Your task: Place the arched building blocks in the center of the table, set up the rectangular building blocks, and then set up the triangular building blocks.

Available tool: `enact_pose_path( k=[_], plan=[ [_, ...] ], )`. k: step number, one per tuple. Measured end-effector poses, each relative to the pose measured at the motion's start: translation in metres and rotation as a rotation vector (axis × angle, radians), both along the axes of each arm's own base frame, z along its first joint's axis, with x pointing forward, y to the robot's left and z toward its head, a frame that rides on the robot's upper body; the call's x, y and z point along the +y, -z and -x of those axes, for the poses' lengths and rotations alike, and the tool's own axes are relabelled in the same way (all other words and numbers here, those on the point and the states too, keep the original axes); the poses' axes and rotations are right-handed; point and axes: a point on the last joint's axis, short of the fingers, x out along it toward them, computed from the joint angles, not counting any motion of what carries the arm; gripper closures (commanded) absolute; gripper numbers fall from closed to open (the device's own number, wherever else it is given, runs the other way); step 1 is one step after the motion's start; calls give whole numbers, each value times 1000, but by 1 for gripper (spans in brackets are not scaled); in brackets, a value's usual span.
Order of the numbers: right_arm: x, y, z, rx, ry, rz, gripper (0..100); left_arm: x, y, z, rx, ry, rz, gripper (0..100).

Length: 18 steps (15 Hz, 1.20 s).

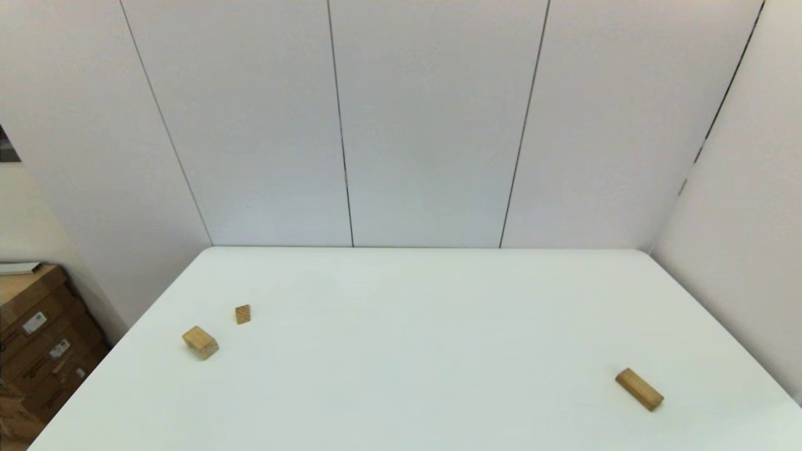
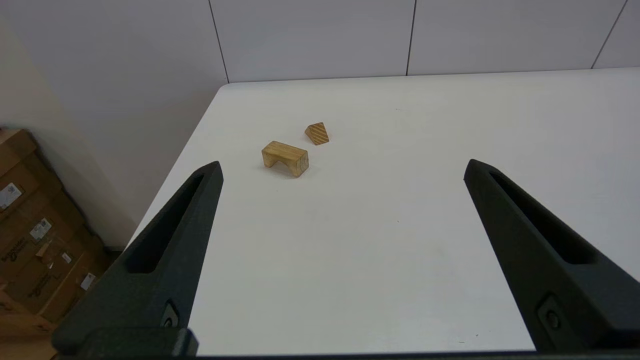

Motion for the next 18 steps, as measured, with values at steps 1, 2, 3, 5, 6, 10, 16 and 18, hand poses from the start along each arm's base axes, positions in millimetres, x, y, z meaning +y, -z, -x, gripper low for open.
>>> enact_pose_path(
  k=[1, 2, 3, 5, 6, 10, 16, 18],
  plan=[
    [0, 0, 0, 0, 0, 0, 0, 0, 0, 0, 0, 0, 0, 0],
    [0, 0, 0, 0, 0, 0, 0, 0, 0, 0, 0, 0, 0, 0],
    [0, 0, 0, 0, 0, 0, 0, 0, 0, 0, 0, 0, 0, 0],
    [0, 0, 0, 0, 0, 0, 0, 0, 0, 0, 0, 0, 0, 0],
    [0, 0, 0, 0, 0, 0, 0, 0, 0, 0, 0, 0, 0, 0],
    [0, 0, 0, 0, 0, 0, 0, 0, 0, 0, 0, 0, 0, 0],
    [0, 0, 0, 0, 0, 0, 0, 0, 0, 0, 0, 0, 0, 0],
    [0, 0, 0, 0, 0, 0, 0, 0, 0, 0, 0, 0, 0, 0]
  ],
)
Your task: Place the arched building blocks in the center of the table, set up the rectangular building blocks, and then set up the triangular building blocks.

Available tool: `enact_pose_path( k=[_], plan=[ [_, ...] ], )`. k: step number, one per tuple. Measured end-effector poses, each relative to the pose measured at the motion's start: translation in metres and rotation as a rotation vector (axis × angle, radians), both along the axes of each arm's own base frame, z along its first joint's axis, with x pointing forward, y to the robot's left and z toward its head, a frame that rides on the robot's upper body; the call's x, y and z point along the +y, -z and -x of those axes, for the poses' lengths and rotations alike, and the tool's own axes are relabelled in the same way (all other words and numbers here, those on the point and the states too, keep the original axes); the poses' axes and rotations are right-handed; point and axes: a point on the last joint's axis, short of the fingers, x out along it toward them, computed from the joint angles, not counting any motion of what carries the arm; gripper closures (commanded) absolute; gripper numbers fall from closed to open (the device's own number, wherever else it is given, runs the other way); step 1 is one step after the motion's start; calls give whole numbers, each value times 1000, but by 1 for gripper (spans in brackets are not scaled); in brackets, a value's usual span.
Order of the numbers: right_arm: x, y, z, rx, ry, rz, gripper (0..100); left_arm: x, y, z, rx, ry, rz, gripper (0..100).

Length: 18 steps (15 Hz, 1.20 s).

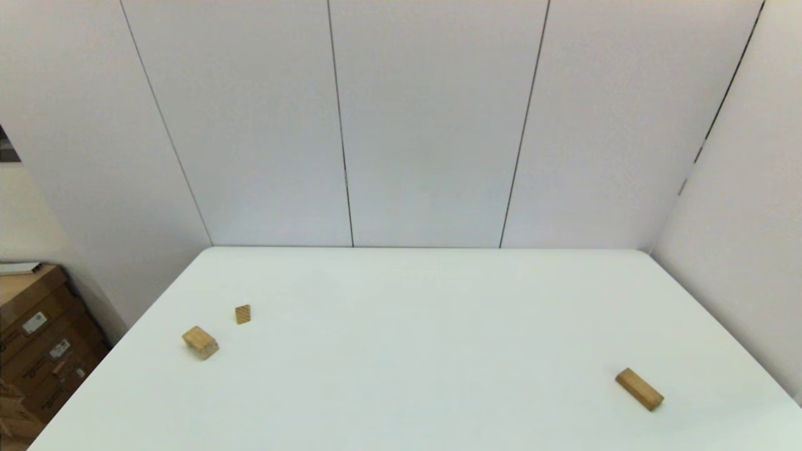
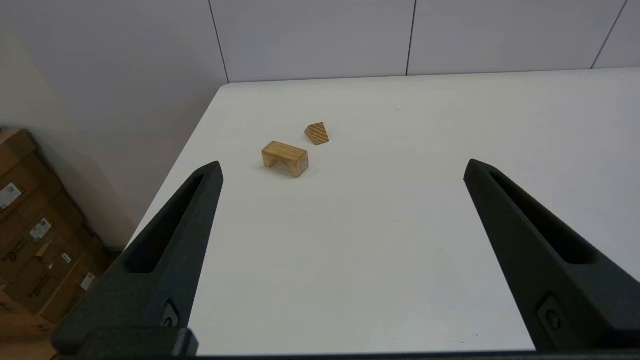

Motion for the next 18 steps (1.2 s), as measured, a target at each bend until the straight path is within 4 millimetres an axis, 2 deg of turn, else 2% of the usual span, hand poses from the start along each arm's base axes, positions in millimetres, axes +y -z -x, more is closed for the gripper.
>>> enact_pose_path(
  k=[10, 12, 15, 18],
  plan=[
    [0, 0, 0, 0, 0, 0, 0, 0, 0, 0, 14, 12, -44, 0],
    [0, 0, 0, 0, 0, 0, 0, -1, -6, 1, 25, 25, -45, 0],
    [0, 0, 0, 0, 0, 0, 0, -2, -30, -1, 55, 82, -43, 0],
    [0, 0, 0, 0, 0, 0, 0, -3, -74, -14, 125, 134, -35, 0]
  ],
)
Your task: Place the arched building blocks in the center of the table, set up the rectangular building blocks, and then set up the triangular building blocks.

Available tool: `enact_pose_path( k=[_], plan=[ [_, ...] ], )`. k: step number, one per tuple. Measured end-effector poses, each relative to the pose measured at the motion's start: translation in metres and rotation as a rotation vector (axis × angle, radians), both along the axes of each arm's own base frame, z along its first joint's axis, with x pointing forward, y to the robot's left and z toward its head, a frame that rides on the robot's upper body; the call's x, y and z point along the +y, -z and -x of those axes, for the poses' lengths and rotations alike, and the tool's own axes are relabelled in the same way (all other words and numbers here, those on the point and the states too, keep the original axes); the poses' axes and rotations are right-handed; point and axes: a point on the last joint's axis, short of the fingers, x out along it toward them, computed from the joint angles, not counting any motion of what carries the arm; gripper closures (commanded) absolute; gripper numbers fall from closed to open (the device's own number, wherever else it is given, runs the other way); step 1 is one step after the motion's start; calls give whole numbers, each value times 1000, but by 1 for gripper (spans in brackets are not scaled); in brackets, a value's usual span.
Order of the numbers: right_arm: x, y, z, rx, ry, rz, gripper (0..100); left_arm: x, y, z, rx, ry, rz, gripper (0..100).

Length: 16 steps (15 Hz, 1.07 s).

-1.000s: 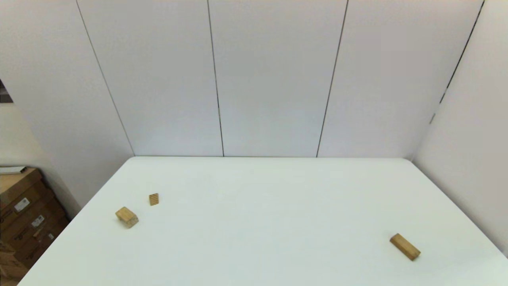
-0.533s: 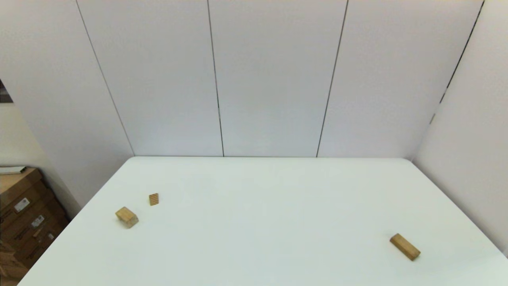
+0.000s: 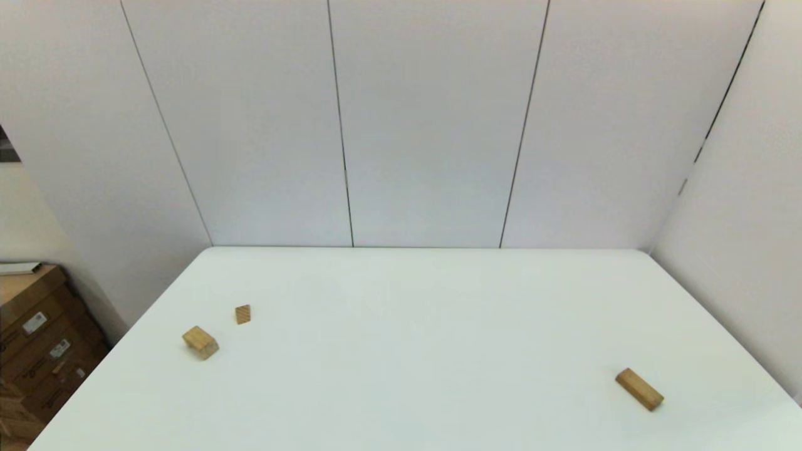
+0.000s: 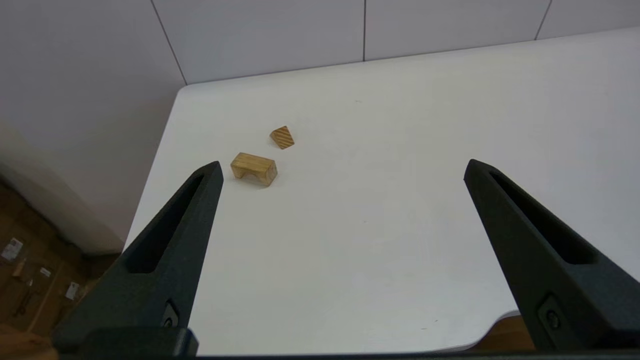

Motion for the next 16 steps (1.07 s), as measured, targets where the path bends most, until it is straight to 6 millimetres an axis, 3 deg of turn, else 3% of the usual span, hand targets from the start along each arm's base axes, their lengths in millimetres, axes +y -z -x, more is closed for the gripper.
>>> enact_pose_path(
  k=[3, 5, 8, 10, 12, 16],
  plan=[
    [0, 0, 0, 0, 0, 0, 0, 0, -51, -37, 147, -5, 10, 0],
    [0, 0, 0, 0, 0, 0, 0, 2, -80, -76, 284, -28, 22, 0],
    [0, 0, 0, 0, 0, 0, 0, 9, -101, -149, 487, -90, 66, 0],
    [0, 0, 0, 0, 0, 0, 0, 17, -98, -204, 605, -176, 114, 0],
    [0, 0, 0, 0, 0, 0, 0, 25, -80, -249, 717, -283, 140, 0],
    [0, 0, 0, 0, 0, 0, 0, 33, -34, -320, 863, -482, 274, 0]
  ],
)
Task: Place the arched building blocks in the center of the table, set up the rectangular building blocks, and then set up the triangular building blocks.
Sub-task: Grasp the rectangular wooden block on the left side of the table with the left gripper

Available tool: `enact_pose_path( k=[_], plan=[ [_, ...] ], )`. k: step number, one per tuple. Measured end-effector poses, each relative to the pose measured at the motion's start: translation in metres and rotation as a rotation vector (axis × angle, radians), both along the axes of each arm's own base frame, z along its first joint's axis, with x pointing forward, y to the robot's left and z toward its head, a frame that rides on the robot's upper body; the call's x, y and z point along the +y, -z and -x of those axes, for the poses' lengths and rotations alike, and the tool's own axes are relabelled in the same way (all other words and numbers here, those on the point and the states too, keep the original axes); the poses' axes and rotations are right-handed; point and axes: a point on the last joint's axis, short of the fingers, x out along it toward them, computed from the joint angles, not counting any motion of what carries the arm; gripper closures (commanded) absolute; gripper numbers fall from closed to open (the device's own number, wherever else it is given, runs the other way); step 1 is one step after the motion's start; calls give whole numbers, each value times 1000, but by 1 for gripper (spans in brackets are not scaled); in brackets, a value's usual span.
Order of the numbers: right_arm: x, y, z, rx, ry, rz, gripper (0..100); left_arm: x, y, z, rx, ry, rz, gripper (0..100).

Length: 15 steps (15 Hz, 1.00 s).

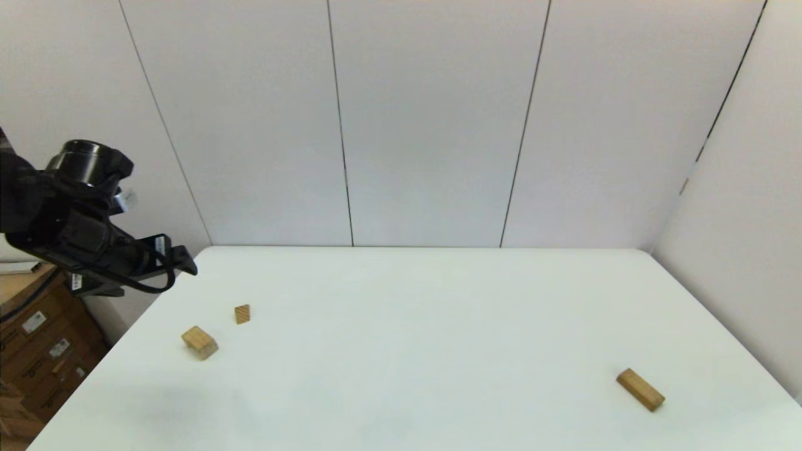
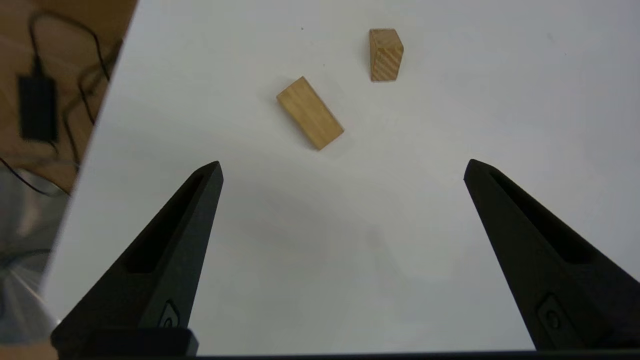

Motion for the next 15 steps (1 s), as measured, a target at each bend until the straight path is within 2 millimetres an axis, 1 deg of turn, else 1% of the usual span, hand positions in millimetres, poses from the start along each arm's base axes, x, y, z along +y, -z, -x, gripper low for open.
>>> enact_pose_path(
  k=[1, 3, 5, 7, 9, 13, 15],
  plan=[
    [0, 0, 0, 0, 0, 0, 0, 0, 11, -12, 21, -54, 33, 0],
    [0, 0, 0, 0, 0, 0, 0, 0, 36, -31, 75, -153, 90, 0],
    [0, 0, 0, 0, 0, 0, 0, 1, 56, -41, 123, -225, 126, 0],
    [0, 0, 0, 0, 0, 0, 0, 1, 75, -48, 168, -282, 150, 0],
    [0, 0, 0, 0, 0, 0, 0, 2, 90, -53, 203, -318, 162, 0],
    [0, 0, 0, 0, 0, -1, 0, 6, 114, -58, 262, -361, 172, 0],
    [0, 0, 0, 0, 0, 0, 0, 11, 123, -59, 285, -379, 173, 0]
  ],
)
